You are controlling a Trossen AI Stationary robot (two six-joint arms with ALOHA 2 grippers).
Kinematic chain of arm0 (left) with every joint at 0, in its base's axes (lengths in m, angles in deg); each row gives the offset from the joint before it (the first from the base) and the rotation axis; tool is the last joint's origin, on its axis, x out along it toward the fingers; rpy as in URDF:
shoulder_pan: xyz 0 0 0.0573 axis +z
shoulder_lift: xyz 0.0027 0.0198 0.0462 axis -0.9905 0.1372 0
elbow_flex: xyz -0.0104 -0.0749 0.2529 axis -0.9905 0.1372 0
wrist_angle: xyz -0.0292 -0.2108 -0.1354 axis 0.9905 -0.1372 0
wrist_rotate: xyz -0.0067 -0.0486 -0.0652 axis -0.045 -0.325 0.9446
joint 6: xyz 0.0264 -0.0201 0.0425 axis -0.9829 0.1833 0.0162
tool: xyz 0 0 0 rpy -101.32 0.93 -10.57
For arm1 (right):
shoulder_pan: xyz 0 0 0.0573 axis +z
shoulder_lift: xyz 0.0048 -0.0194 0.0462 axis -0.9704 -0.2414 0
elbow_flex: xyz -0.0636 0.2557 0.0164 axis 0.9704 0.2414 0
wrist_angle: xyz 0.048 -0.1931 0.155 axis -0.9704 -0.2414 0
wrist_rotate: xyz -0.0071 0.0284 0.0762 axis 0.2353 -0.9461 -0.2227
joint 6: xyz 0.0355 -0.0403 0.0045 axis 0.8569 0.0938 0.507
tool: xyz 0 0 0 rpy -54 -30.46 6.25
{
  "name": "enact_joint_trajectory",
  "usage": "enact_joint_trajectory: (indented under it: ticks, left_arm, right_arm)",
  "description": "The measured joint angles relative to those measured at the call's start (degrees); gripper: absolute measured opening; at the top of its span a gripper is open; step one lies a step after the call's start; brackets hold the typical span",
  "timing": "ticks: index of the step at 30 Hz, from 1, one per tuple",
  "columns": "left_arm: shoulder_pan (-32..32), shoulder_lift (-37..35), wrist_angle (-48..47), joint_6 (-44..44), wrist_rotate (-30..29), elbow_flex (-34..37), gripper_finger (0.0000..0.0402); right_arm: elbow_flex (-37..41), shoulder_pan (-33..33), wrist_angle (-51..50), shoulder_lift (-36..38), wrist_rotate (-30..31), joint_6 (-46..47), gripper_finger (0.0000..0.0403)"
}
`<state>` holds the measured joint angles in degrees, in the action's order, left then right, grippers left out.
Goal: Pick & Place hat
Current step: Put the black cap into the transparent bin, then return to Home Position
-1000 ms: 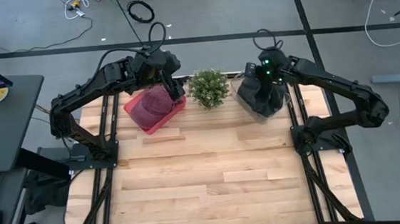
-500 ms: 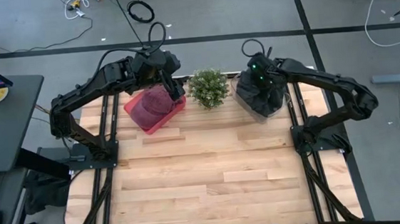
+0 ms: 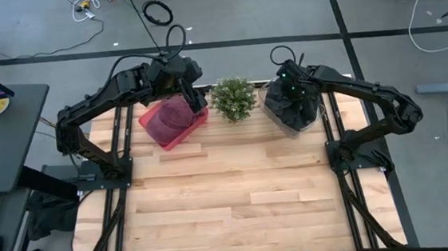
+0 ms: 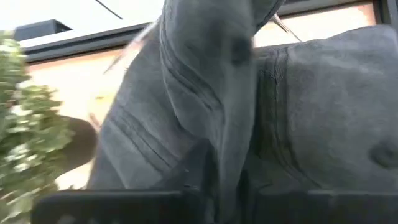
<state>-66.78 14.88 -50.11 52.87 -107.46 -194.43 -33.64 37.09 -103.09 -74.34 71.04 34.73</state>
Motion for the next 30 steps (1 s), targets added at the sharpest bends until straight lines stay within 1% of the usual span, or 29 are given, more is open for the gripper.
enact_joint_trajectory:
  ticks: [4, 11, 15, 18, 22, 28, 30]
  left_arm:
    - [0.0, 0.0, 0.0, 0.0, 0.0, 0.0, 0.0291]
    - [0.0, 0.0, 0.0, 0.0, 0.0, 0.0, 0.0291]
    - [0.0, 0.0, 0.0, 0.0, 0.0, 0.0, 0.0291]
    - [0.0, 0.0, 0.0, 0.0, 0.0, 0.0, 0.0291]
    - [0.0, 0.0, 0.0, -0.5, 1.1, 0.0, 0.0291]
    - [0.0, 0.0, -1.0, 0.3, 2.1, 0.0, 0.0291]
    - [0.0, 0.0, -1.5, 2.0, 2.0, 0.0, 0.0291]
  right_arm:
    - [0.0, 0.0, -0.7, 3.2, -1.2, -0.9, 0.0096]
    - [0.0, 0.0, -3.4, 10.1, -4.8, -0.6, 0.0198]
    - [0.0, 0.0, -4.6, 14.8, -5.2, -0.6, 0.0237]
    - [0.0, 0.0, -4.6, 18.4, -6.2, 0.2, 0.0247]
    - [0.0, 0.0, -4.5, 22.7, -9.5, -0.2, 0.0244]
    - [0.0, 0.0, -4.5, 27.1, -18.1, -7.1, 0.0222]
    - [0.0, 0.6, -4.4, 28.3, -20.8, -10.3, 0.0209]
